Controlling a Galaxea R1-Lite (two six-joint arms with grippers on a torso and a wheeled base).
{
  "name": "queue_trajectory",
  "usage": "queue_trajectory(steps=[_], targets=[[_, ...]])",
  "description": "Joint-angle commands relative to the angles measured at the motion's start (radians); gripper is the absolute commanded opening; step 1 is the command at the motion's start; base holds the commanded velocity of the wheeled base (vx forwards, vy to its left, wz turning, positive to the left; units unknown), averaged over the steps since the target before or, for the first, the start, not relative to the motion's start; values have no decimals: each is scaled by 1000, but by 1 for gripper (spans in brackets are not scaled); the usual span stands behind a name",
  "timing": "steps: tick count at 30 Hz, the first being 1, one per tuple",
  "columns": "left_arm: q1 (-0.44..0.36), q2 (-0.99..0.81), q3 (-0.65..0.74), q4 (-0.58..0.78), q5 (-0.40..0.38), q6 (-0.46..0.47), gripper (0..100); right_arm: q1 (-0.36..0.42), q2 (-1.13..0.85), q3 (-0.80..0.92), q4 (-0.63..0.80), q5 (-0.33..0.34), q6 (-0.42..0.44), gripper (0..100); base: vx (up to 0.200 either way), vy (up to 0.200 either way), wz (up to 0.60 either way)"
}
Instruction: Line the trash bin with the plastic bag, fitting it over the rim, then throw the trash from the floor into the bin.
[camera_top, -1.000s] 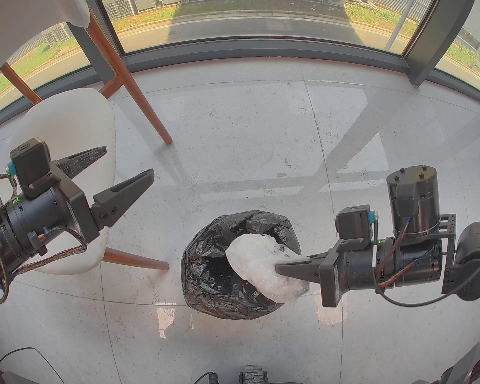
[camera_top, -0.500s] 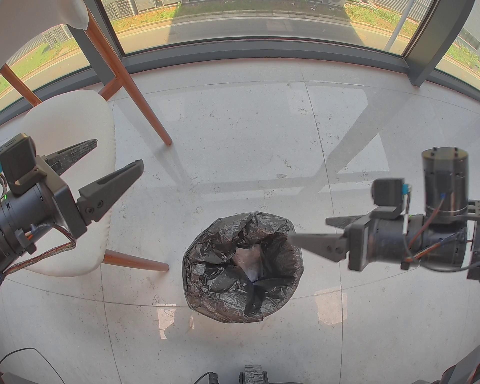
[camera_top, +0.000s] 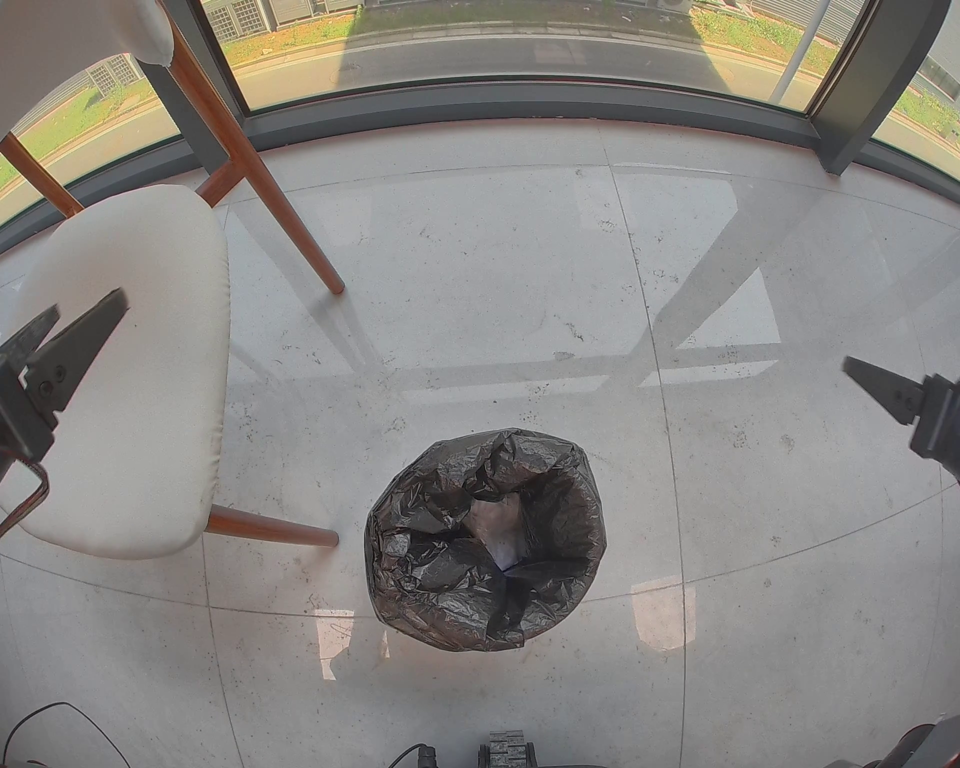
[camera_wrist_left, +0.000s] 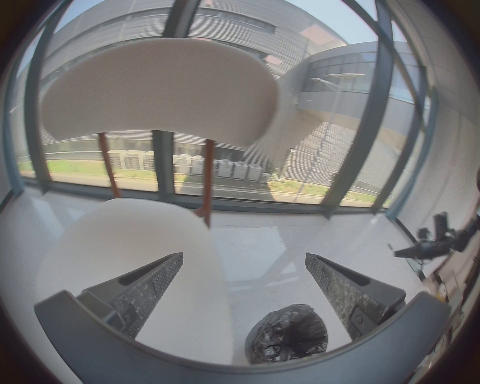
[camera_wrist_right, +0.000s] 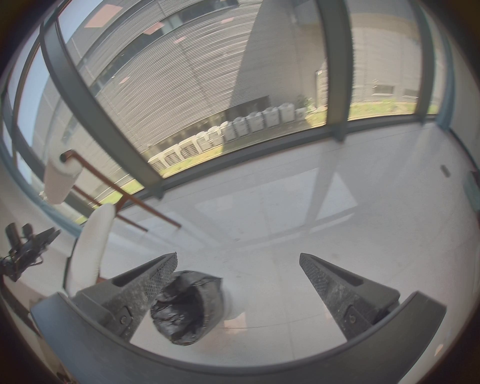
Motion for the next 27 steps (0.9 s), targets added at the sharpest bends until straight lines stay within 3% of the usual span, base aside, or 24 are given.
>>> queue_trajectory(steps=[1,4,6,7,14,18,21,24,27], targets=[[122,-233,106,123,149,-114,100,-255,-328,203,-1,-17,-5,100,0,0,0],[122,-333,108,315,249,-171,100,-269,-476,296,12,-17,-17,100,0,0,0],[122,-362,106,376,268,-191,100,-269,-515,326,13,-22,-24,100,0,0,0],[124,-425,111,487,288,-218,100,-270,-582,392,13,-23,-39,100,0,0,0],[162,-657,109,798,295,-226,100,-273,-786,591,16,-33,-156,100,0,0,0],[265,-727,111,902,291,-240,100,-307,-838,645,25,-54,-160,100,0,0,0],[328,-776,123,999,272,-277,100,-310,-915,645,145,-48,-185,100,0,0,0],[329,-913,155,1048,186,-206,100,-281,-1087,632,280,-26,-278,100,0,0,0],[357,-948,234,1033,136,-122,100,-270,-1101,640,306,16,-280,100,0,0,0]])
